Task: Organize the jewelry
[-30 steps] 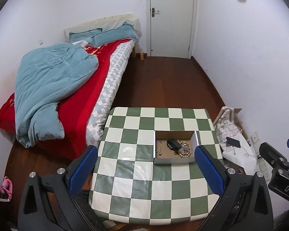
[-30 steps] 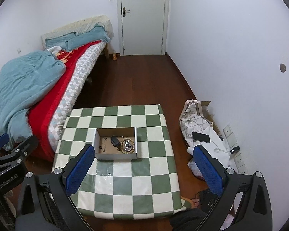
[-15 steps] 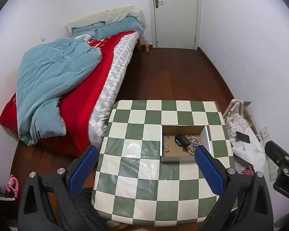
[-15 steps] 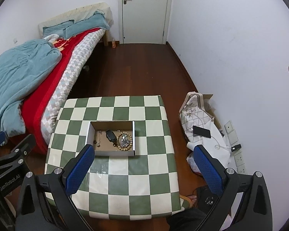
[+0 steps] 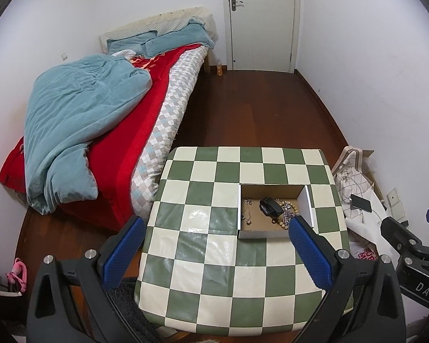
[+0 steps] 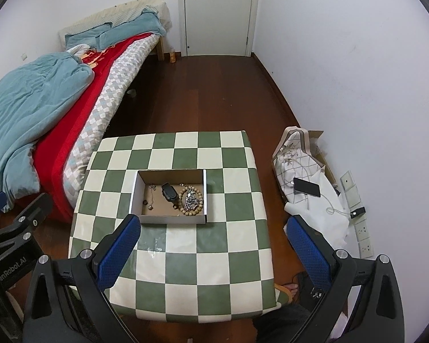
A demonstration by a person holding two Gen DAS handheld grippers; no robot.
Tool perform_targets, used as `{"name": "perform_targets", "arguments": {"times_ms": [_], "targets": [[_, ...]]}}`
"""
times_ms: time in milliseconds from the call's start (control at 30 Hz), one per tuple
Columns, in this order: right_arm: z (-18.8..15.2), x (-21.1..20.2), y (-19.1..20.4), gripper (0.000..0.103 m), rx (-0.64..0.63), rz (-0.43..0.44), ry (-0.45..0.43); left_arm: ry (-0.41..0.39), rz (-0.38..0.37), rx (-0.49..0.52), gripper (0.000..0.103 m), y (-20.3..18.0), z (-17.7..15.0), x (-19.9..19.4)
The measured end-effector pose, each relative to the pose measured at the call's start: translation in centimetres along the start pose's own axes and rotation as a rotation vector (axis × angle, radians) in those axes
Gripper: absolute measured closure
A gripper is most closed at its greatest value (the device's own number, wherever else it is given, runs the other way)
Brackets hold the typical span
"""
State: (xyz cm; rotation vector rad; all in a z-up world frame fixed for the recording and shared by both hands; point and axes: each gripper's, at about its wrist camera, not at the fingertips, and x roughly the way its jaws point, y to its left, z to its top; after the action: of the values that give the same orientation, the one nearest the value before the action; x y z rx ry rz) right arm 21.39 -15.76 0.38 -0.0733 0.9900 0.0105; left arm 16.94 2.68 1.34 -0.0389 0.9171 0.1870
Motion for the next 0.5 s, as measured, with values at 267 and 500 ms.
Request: {"name": "perform_targets", "arguments": {"times_ms": [267,500], "targets": [[0.01,-0.1,0.15,0.0,0.002,0.007,-0.007,-0.009,0.0,-0.003,0.001,-0.21,0.04,-0.12],[0.07,-0.12,0.15,0.0,0.004,0.011,-0.009,-0.015,0.006,-0.008,0.001,-0.26,0.12,-0.35]]}}
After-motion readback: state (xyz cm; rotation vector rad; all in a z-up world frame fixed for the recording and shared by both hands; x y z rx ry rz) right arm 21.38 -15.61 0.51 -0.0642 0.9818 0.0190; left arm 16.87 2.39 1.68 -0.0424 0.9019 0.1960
